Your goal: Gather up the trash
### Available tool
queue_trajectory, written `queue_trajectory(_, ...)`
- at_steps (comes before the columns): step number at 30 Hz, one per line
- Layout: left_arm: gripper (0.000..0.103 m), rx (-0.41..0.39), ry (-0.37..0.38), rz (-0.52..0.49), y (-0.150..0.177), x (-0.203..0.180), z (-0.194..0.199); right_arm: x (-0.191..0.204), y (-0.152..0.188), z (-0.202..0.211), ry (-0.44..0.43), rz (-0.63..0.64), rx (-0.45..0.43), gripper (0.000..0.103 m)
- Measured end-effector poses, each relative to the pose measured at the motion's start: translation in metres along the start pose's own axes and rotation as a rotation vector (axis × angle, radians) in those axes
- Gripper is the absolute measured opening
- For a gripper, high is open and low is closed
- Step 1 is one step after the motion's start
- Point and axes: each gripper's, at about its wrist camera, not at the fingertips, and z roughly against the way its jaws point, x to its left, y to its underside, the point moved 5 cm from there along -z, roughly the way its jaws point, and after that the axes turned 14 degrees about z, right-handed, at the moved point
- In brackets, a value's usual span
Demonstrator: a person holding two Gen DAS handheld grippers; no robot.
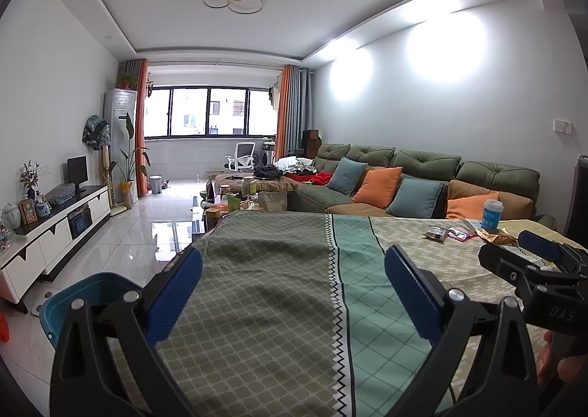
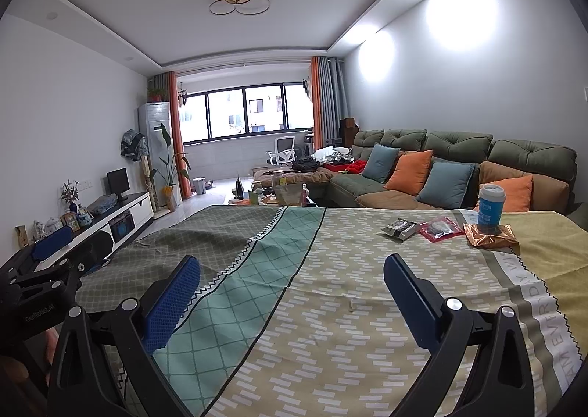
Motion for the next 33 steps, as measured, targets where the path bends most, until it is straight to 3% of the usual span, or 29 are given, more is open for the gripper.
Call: queue_trajectory(33, 0.1, -0.004, -0.009, -0.003, 0.0016, 0.0025, 0.0008, 0.0008, -0.0004, 0.0002, -0.001, -0.004, -0.001, 0.1)
